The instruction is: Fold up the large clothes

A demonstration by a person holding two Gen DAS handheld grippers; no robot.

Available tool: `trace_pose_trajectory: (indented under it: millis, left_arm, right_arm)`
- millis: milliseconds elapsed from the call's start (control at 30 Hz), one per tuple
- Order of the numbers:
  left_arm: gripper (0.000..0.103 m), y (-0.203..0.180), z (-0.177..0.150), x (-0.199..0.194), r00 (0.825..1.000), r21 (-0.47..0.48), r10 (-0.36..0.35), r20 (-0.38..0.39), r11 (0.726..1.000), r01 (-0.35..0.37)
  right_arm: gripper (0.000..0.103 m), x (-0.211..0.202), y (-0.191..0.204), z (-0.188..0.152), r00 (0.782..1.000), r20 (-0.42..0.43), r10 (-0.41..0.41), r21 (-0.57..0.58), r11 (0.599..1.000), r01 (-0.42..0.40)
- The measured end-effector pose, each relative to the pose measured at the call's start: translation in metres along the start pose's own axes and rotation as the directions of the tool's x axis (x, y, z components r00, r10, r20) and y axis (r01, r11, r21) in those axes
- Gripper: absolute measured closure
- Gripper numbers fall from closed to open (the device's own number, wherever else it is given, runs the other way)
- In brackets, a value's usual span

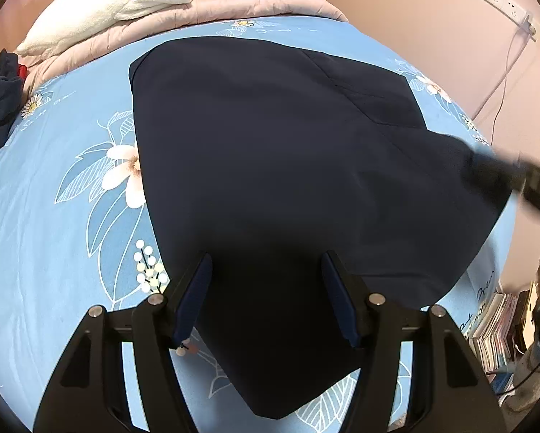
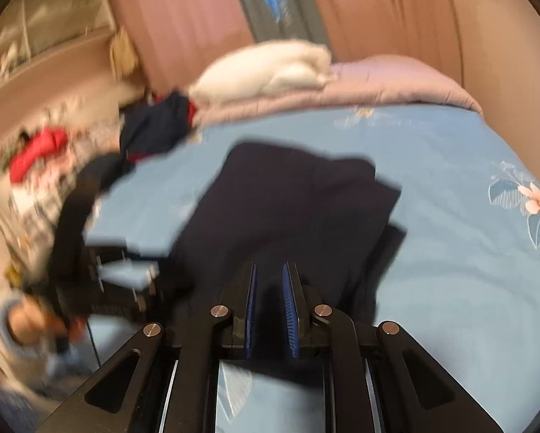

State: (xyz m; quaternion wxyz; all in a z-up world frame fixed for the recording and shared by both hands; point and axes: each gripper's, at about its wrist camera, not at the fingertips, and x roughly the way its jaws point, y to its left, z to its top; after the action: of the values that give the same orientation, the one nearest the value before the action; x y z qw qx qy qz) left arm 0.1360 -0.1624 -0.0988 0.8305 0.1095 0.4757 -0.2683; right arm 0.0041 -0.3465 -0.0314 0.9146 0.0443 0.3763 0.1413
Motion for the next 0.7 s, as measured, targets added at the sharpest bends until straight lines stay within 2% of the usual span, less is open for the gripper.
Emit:
trace_pose_trajectory:
  millis: [133, 200, 333, 500, 600, 700]
  left_arm:
    - [0.039, 0.001, -0.002, 0.006, 1.0, 0.012, -0.011, -0.014, 1.0, 0.011]
    - [0.038, 0.001, -0.001, 0.013, 1.0, 0.027, -0.013, -0.02, 1.0, 0.014]
    - [0.036, 0.0, -0.003, 0.014, 1.0, 0.043, -0.013, 0.002, 0.999, 0.013]
    - [0.036, 0.02, 0.0, -0.003, 0.995, -0.035, -0.098, 0.029, 0.994, 0.099]
    - [0.037, 0.039, 0.014, -0.018, 0.991, -0.072, -0.097, 0.093, 0.992, 0.104]
    - [0.038, 0.057, 0.04, -0.018, 0.986, -0.126, -0.111, 0.124, 0.984, 0.127]
  right_arm:
    - [0.089, 0.022, -0.015, -0.035, 0.992, -0.099, -0.076, 0.04, 0.996, 0.08]
    - [0.09, 0.032, -0.023, -0.047, 0.991, -0.118, -0.067, 0.081, 0.994, 0.077]
    - [0.091, 0.031, -0.025, -0.055, 0.994, -0.073, -0.077, 0.114, 0.99, 0.085]
    - [0.091, 0.008, -0.029, -0.051, 0.998, -0.046, -0.038, 0.184, 0.982, 0.046]
    - [0.091, -0.014, -0.029, -0.046, 0.999, 0.045, -0.02, 0.221, 0.975, 0.009]
    - [0.091, -0.019, -0.019, -0.033, 0.995, 0.103, -0.012, 0.214, 0.977, -0.011]
